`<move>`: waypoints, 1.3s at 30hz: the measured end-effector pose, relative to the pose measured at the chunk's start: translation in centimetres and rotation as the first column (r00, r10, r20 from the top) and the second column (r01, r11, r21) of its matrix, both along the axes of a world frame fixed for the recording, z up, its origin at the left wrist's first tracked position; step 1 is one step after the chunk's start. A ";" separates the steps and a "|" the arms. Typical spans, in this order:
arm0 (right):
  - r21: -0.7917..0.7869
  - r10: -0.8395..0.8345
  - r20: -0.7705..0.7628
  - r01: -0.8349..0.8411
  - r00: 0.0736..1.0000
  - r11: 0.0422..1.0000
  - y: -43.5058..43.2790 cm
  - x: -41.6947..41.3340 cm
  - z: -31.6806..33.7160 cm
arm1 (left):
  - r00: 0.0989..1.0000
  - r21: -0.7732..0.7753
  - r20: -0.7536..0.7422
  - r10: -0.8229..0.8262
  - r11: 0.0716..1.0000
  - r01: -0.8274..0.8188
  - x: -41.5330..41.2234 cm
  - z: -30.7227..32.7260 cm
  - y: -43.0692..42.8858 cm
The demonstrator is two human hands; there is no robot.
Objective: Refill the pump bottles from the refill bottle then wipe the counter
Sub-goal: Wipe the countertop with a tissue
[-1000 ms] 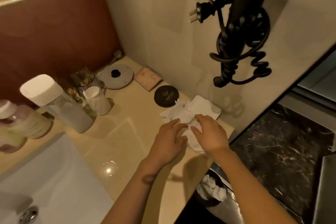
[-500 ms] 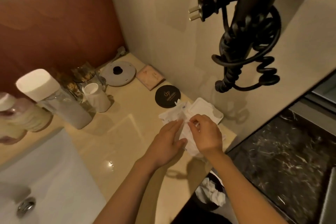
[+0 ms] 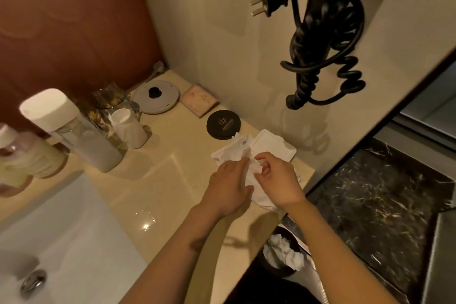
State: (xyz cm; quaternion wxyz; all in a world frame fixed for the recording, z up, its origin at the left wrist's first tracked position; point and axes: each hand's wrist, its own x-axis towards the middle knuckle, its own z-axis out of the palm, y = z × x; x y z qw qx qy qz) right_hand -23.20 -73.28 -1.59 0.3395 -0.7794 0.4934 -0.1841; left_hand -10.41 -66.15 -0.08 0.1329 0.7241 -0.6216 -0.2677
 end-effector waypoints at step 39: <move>0.125 -0.014 0.674 -0.095 0.739 0.988 4.1 2.5 6.1 | 0.506 -0.082 -0.801 0.320 0.779 -0.622 0.8 1.4 3.0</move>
